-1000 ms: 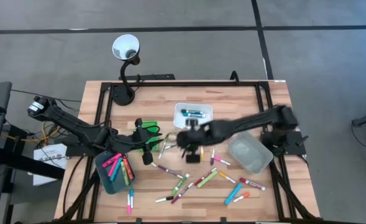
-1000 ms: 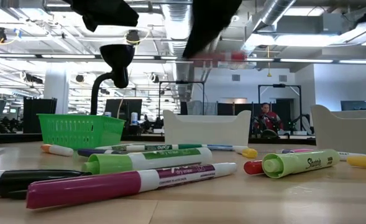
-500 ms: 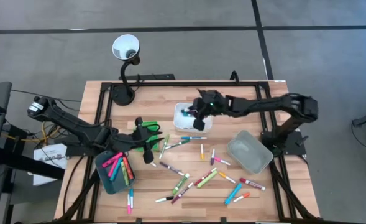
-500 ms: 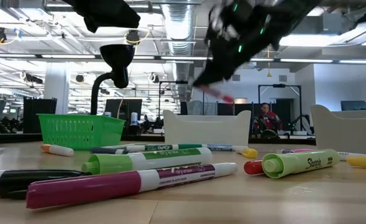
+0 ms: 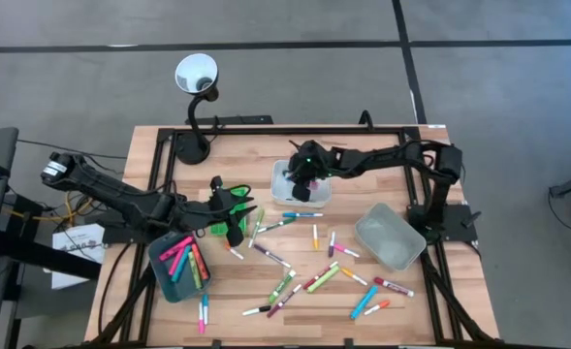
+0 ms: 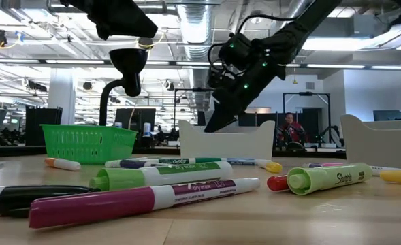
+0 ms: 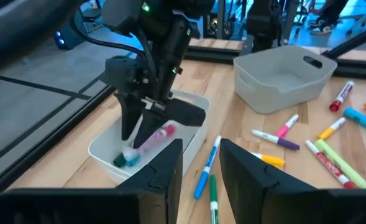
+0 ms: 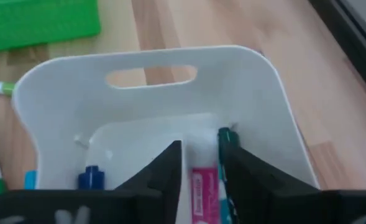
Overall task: Pick & Place Markers
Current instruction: Put the big pink marker pen into the white bin, then put the big light green highlighter pen into the blue bin
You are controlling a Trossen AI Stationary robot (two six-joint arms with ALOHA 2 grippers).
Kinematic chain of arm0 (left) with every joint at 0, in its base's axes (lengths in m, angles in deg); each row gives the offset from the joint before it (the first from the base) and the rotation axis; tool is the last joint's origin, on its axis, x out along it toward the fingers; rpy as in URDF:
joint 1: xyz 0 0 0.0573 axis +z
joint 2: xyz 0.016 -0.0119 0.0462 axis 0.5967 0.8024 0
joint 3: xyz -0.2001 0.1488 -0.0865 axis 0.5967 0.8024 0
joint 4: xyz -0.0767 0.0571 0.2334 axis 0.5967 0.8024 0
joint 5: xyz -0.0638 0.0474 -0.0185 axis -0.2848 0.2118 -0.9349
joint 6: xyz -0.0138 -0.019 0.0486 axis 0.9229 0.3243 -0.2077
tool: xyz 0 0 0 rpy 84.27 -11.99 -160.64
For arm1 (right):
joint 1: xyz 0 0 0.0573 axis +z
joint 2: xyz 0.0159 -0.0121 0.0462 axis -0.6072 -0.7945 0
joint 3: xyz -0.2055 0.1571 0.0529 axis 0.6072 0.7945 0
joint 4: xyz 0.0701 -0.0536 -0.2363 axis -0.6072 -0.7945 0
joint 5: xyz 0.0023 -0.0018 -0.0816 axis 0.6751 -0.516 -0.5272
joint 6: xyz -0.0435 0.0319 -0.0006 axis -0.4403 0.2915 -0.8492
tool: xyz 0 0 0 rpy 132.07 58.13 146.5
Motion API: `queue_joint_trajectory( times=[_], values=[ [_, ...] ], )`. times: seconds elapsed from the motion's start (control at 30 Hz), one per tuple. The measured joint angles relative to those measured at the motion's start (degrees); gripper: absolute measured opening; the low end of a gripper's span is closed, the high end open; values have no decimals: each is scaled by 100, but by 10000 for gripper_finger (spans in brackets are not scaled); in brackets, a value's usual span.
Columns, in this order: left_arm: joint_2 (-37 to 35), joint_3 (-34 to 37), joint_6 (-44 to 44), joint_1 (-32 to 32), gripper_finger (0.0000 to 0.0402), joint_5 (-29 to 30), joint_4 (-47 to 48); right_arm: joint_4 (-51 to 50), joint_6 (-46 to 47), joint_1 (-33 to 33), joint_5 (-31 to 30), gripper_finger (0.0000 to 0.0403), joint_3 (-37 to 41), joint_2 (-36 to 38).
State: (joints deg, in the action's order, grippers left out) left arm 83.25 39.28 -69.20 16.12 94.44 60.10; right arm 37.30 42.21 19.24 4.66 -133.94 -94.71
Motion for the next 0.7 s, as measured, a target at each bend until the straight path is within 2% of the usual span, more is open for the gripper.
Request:
queue_joint_trajectory(
  times=[0.17, 0.33, 0.5, 0.57, 0.7],
  values=[
    [2, 75, -3, 7, 104, 0, 7, -173, -46, 56, -6, 171, -30, 76],
    [2, 75, -1, 7, 104, 0, 4, -765, -198, 531, 19, 204, -34, 809],
    [2, 75, 1, 7, 104, 0, 8, -1984, -203, 1529, 68, 207, -41, 1871],
    [2, 75, -1, 7, 104, 0, 7, -2411, -199, 2013, 286, 204, -2, 2139],
    [2, 75, 1, 4, 104, -1, 8, -1876, -29, 3000, 1154, 198, 596, 2295]
  ],
)
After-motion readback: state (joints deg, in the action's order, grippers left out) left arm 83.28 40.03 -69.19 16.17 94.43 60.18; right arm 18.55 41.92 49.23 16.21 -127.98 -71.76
